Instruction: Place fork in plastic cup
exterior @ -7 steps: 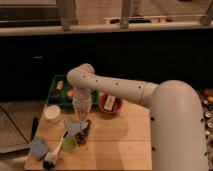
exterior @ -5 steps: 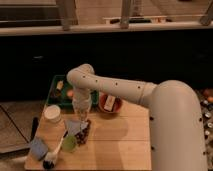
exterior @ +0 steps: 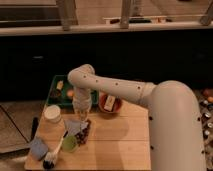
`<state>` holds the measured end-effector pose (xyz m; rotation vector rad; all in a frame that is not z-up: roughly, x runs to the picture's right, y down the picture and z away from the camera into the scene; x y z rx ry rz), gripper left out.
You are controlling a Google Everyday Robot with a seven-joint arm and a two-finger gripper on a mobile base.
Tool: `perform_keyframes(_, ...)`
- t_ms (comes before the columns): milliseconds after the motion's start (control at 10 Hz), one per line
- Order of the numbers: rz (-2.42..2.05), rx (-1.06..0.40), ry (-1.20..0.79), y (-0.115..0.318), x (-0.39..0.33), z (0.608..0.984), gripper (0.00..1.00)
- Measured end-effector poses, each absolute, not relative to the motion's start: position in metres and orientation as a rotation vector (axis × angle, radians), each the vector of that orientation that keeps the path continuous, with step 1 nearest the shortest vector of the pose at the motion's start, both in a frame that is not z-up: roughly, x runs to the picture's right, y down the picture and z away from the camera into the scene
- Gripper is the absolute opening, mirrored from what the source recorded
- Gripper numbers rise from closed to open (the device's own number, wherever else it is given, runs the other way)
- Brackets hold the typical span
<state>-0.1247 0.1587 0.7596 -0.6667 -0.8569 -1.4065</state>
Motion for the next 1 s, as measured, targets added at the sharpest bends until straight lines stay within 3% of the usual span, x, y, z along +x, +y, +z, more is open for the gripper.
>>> perform_keyframes(1000, -1.501, -0.662, -0.934, 0.200, -0.166, 0.697, 0.00)
